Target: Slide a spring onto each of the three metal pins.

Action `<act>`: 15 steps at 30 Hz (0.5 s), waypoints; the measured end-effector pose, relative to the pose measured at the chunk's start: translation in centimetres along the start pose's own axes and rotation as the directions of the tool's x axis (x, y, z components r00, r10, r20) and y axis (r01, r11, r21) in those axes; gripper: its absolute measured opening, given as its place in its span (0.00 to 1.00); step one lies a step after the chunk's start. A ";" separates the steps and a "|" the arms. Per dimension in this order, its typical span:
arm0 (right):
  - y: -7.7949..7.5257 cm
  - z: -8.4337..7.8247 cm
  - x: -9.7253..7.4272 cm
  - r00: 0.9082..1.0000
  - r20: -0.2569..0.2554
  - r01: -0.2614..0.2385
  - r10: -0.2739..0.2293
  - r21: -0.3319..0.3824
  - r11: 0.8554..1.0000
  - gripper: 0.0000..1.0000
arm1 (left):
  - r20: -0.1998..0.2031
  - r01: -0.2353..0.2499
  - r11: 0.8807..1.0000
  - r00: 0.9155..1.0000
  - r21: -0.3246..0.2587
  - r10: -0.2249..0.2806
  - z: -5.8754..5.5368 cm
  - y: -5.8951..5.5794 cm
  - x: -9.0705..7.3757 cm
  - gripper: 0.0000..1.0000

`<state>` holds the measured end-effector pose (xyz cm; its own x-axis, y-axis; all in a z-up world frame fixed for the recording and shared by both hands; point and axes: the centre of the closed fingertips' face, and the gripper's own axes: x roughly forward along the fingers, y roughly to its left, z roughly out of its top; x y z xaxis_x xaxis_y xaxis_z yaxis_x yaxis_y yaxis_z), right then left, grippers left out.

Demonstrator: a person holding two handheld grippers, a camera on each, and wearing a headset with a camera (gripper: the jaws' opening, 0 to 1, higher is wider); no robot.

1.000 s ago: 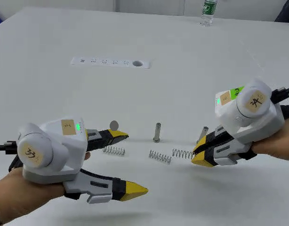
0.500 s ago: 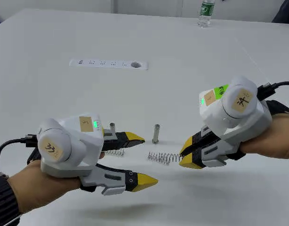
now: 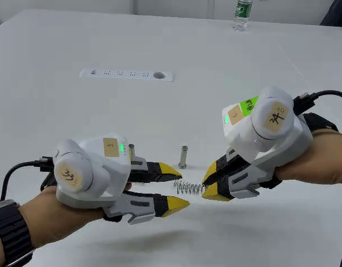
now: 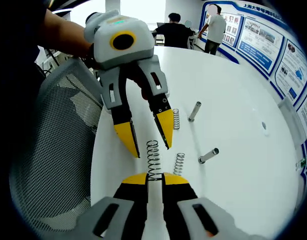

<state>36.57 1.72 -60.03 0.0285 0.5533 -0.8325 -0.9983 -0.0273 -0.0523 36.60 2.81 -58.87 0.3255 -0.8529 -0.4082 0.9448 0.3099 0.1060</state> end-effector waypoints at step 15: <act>0.6 0.6 -0.7 1.000 0.006 -0.011 0.011 -0.012 1.000 0.11 | -0.022 0.034 0.998 0.999 0.057 -0.033 -0.2 -0.8 0.6 0.12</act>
<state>35.94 1.82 -59.16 0.0172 0.5581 -0.8296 -0.9978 -0.0431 -0.0497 36.00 2.16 -59.36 0.2937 -0.8531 -0.4312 0.9558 0.2564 0.1437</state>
